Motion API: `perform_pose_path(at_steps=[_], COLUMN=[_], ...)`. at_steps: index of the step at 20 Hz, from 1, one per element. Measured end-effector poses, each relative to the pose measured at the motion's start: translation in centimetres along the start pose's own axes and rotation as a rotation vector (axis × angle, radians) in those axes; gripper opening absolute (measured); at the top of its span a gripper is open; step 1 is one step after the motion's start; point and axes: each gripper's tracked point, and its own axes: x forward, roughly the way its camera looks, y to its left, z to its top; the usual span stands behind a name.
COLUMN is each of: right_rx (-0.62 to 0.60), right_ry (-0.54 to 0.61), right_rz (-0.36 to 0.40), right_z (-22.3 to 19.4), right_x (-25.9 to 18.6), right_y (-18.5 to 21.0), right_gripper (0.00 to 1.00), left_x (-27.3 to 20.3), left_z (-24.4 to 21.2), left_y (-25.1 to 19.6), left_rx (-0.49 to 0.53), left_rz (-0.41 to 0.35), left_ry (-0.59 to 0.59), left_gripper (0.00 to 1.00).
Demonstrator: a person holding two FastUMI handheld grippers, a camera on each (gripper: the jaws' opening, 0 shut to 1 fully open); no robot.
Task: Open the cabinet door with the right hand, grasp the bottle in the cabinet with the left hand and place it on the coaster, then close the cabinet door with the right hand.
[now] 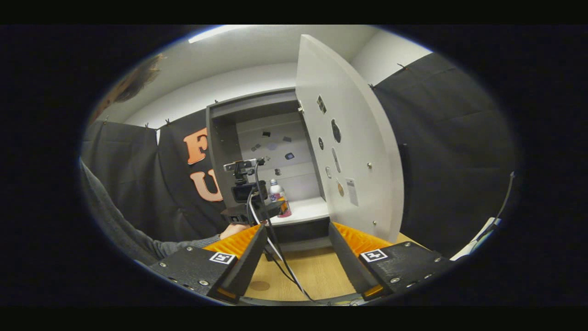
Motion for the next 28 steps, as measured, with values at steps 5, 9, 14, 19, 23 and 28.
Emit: perform_pose_path(at_steps=[5, 9, 14, 19, 23, 28], right_rx=[0.008, 0.015, 0.027, 0.068, 0.092, 0.133], right_ry=[0.054, 0.082, 0.083, 0.087, 0.093, 0.140], right_rz=[-0.062, -0.088, -0.095, -0.079, -0.072, -0.048], right_z=[-1.8, -2.7, -3.2, -3.8, -4.8, -7.1], right_x=[3.1, 3.7, 3.1, 1.6, -1.6, -4.2], right_y=[-0.7, -0.9, -1.4, -2.0, -2.6, -2.4], right_gripper=[0.84, 0.86, 0.88, 0.87, 0.87, 0.88], left_x=[4.2, 5.0, 1.6, -5.0, -10.8, -17.9], left_z=[-0.9, -1.1, 1.5, 2.0, 0.1, -7.2], left_y=[-0.1, -0.2, 0.1, 0.5, 1.5, 2.5], left_rx=[-0.001, 0.010, 0.031, 0.022, 0.054, 0.092], left_rz=[-0.007, 0.002, 0.008, 0.009, 0.048, 0.090], left_ry=[0.010, 0.009, -0.070, -0.090, -0.094, 0.003], left_gripper=[0.96, 0.93, 0.83, 0.84, 0.83, 0.83])
